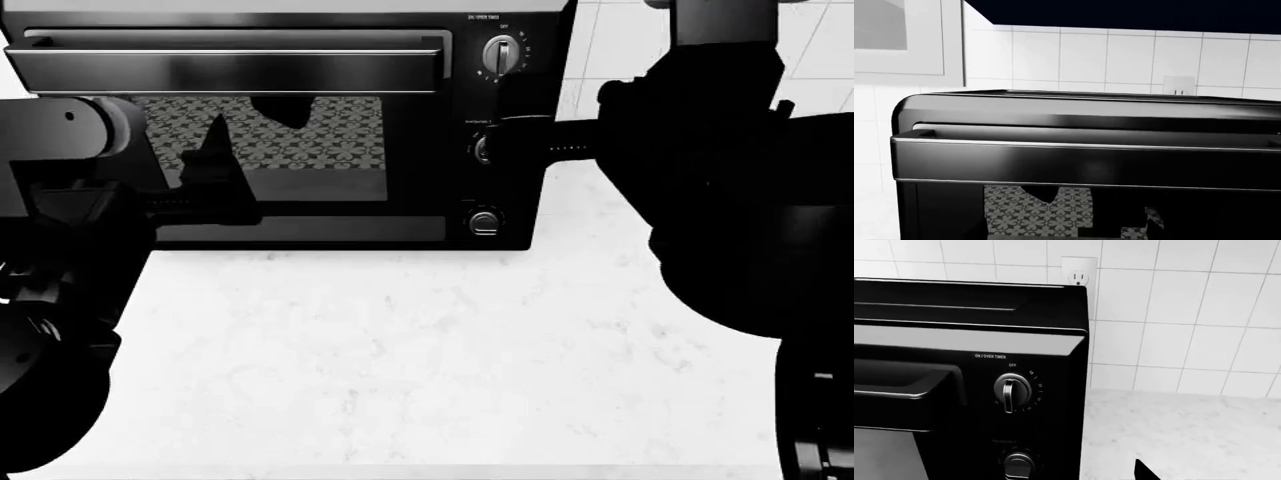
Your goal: Turn on the toaster oven by setting the timer.
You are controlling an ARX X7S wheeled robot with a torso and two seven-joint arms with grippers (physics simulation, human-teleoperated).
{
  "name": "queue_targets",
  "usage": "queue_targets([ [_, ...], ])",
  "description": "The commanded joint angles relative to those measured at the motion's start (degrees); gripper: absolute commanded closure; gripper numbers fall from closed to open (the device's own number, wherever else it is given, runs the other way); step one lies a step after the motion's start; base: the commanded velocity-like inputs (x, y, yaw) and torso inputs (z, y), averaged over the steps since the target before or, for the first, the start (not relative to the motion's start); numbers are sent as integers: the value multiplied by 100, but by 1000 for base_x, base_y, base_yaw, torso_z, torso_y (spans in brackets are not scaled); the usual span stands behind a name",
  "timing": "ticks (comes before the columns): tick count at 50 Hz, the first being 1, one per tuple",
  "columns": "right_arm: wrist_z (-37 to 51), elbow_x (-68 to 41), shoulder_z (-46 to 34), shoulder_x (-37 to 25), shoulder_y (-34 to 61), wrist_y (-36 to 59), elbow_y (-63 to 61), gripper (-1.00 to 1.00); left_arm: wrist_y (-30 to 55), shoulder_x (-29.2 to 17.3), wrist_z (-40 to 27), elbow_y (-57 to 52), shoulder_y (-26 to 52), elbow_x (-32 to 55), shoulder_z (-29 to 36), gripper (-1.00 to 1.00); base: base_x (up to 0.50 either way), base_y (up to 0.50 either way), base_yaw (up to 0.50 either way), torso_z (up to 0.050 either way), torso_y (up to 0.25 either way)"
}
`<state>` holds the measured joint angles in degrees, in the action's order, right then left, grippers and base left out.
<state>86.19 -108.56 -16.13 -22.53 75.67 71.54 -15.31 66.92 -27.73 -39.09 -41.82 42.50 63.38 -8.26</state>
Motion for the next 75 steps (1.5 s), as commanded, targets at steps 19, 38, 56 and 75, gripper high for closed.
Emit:
queue_targets([
  [19,248,48,-617,146,275,-610,69,-100,-89,-46,-67,-8,-91,93,-4,-100,0,0,0,0,0],
  [38,220,-47,-946,-43,352,-988,73,-100,-156,-71,-84,51,-66,70,65,-100,0,0,0,0,0],
  [56,238,-93,-1216,-199,395,-1242,45,-100,-203,-97,-115,63,-72,95,102,-100,0,0,0,0,0],
  [75,301,-405,-2188,-450,823,-2152,-36,-100,-260,-127,-148,102,-66,129,112,-100,0,0,0,0,0],
])
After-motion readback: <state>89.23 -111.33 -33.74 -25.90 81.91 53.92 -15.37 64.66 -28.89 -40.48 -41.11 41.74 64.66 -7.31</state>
